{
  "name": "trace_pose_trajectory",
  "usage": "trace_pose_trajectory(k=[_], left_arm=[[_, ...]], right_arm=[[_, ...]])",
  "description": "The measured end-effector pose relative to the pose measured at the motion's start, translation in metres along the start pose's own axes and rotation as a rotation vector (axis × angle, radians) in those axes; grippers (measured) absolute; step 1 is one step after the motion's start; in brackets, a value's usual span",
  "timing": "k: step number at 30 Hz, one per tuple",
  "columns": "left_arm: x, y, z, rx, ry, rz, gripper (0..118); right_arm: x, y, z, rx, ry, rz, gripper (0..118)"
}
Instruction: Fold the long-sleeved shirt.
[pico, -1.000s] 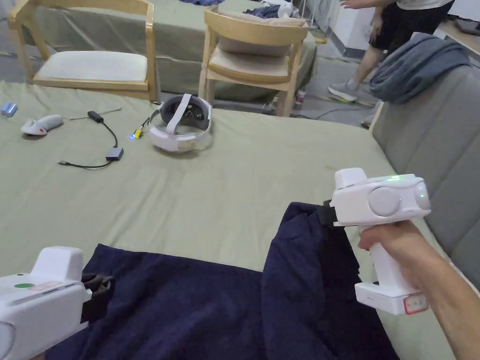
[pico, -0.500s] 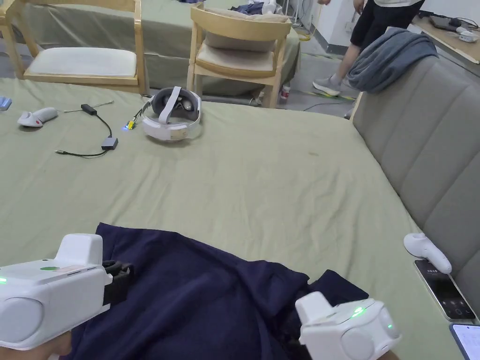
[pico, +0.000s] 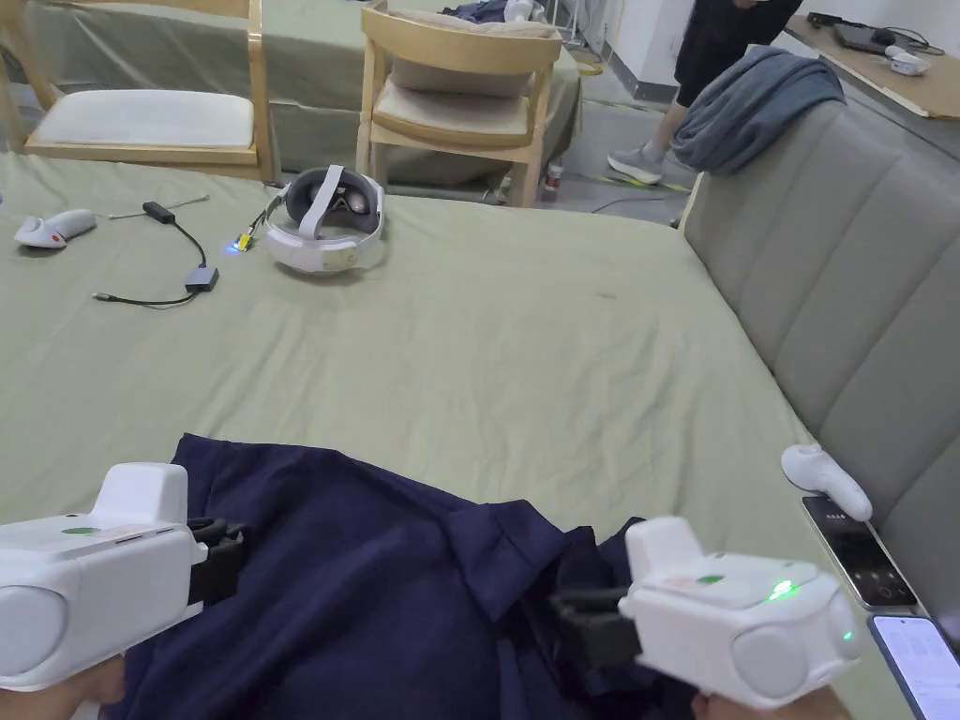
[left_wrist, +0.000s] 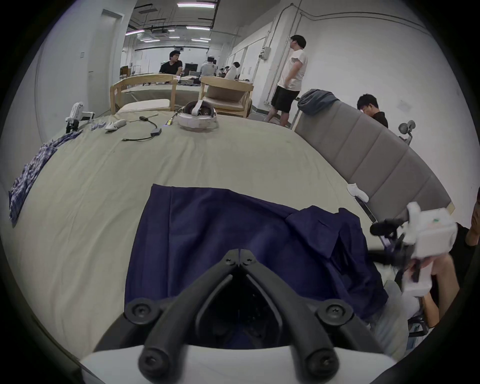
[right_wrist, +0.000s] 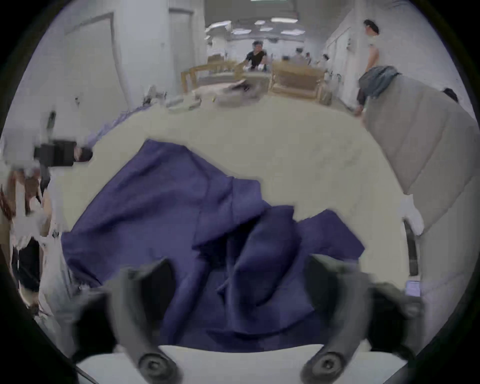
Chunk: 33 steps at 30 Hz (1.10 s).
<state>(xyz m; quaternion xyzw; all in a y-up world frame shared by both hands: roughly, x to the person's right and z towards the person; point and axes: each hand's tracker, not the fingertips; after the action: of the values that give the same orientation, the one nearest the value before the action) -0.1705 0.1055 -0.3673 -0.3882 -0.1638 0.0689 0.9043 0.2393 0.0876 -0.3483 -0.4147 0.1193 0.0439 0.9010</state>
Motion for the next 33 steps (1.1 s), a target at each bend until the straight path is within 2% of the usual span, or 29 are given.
trace_pose_trajectory(k=[1,3,4,5,6,7,8,9,10,15,18,21,22,23,24,25,26,27,29,31,33], left_arm=[[0.0,0.0,0.0,-0.001,0.004,-0.001,3],[-0.001,0.001,0.0,0.002,0.007,0.001,3],[-0.002,0.001,0.0,0.006,0.004,0.006,3],[-0.002,0.001,-0.001,0.009,0.001,0.011,3],[-0.002,0.001,-0.001,0.01,0.0,0.014,3],[-0.002,0.002,-0.002,0.01,0.0,0.013,3],[-0.002,0.002,-0.005,0.008,0.001,0.01,3],[-0.002,0.003,-0.006,0.006,0.003,0.008,3],[-0.002,0.004,-0.009,0.002,0.004,0.007,3],[-0.007,0.014,-0.03,-0.015,0.015,0.001,3],[-0.016,0.027,-0.05,-0.031,0.036,-0.01,3],[-0.028,0.044,-0.073,-0.047,0.063,-0.015,4],[-0.034,0.05,-0.081,-0.054,0.067,-0.013,17],[-0.04,0.058,-0.09,-0.054,0.081,-0.01,39],[-0.047,0.065,-0.1,-0.048,0.099,-0.01,72],[-0.054,0.072,-0.11,-0.059,0.146,-0.029,101],[-0.059,0.078,-0.12,-0.07,0.176,-0.037,109],[-0.067,0.086,-0.134,-0.076,0.225,-0.063,108],[-0.081,0.098,-0.157,-0.111,0.261,-0.109,98],[-0.093,0.104,-0.181,-0.171,0.288,-0.14,90],[-0.096,0.104,-0.197,-0.184,0.303,-0.14,89]], right_arm=[[0.008,0.008,0.006,0.004,-0.035,-0.027,0],[0.026,0.02,0.012,0.033,-0.127,-0.079,0],[0.038,0.028,0.012,0.02,-0.119,-0.081,0],[0.048,0.033,0.009,0.001,-0.129,-0.092,6],[0.058,0.036,0.006,-0.012,-0.154,-0.12,30],[0.069,0.039,0.001,-0.031,-0.169,-0.163,42],[0.08,0.04,-0.006,-0.046,-0.177,-0.202,42],[0.087,0.039,-0.016,-0.079,-0.184,-0.215,76],[0.095,0.036,-0.028,-0.118,-0.178,-0.226,100],[0.106,0.024,-0.08,-0.252,-0.168,-0.305,83],[0.098,0.018,-0.11,-0.341,-0.169,-0.283,58],[0.101,0.003,-0.144,-0.372,-0.178,-0.251,52],[0.101,0.002,-0.147,-0.362,-0.183,-0.243,51],[0.096,0.017,-0.136,-0.377,-0.188,-0.256,42],[0.093,0.021,-0.135,-0.383,-0.182,-0.258,28],[0.091,0.02,-0.137,-0.39,-0.15,-0.238,20],[0.089,0.018,-0.139,-0.387,-0.141,-0.219,20],[0.083,0.022,-0.129,-0.39,-0.167,-0.211,20],[0.085,0.023,-0.124,-0.396,-0.156,-0.213,20],[0.094,0.022,-0.126,-0.399,-0.125,-0.263,20],[0.097,0.022,-0.127,-0.394,-0.114,-0.281,20]])
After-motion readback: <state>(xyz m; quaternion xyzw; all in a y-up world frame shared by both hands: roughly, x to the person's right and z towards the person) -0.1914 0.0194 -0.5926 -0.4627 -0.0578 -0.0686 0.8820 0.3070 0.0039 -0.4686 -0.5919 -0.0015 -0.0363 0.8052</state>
